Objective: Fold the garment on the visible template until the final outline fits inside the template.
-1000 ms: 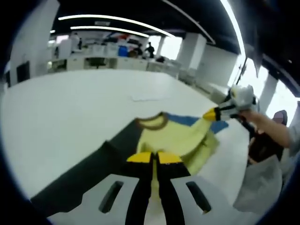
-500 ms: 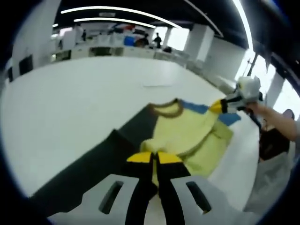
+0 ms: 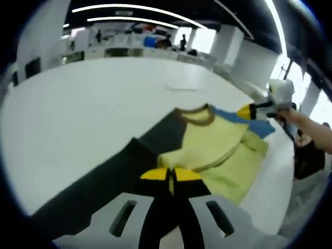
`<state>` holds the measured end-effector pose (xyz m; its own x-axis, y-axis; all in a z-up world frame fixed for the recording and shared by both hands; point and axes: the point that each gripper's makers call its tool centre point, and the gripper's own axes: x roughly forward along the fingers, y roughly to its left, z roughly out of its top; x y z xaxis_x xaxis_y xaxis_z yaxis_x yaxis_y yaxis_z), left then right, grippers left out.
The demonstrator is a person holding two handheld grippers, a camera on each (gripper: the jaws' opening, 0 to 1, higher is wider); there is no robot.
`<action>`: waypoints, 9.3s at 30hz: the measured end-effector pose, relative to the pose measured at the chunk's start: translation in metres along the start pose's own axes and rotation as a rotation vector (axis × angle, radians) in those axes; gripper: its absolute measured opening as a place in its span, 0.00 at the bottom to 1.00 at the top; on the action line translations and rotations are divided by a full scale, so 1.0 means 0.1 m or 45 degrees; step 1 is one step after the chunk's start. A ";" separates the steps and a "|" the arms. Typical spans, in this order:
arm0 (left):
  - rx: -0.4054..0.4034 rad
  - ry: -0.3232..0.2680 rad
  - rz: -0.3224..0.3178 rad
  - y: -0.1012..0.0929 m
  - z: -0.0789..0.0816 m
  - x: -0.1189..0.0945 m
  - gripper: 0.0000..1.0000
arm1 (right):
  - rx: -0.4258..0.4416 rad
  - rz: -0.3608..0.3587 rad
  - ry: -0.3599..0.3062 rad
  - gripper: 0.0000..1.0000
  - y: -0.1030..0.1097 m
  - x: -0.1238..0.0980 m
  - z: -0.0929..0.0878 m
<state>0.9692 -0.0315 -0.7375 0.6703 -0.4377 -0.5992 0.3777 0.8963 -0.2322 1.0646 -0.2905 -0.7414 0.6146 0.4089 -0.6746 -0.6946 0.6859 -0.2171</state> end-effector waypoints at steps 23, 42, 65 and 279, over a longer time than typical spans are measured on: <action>0.092 0.041 0.015 0.00 -0.10 0.00 0.07 | 0.028 0.050 0.009 0.01 0.22 -0.10 -0.14; 0.393 -0.109 0.014 -0.42 0.41 -0.66 0.28 | 0.039 0.014 -0.127 0.35 0.26 -0.78 0.23; 0.550 -0.200 -0.086 -1.12 0.45 -1.71 0.70 | -0.137 0.134 -0.280 0.86 1.06 -2.12 0.41; -0.142 0.008 -0.213 -0.04 0.05 0.22 0.00 | 0.177 0.119 -0.226 0.60 1.23 -1.76 -0.22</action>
<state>0.9852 -0.0450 -0.7462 0.6001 -0.5813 -0.5495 0.4105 0.8134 -0.4122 0.8628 -0.2914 -0.6649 0.6149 0.5655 -0.5496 -0.7009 0.7114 -0.0521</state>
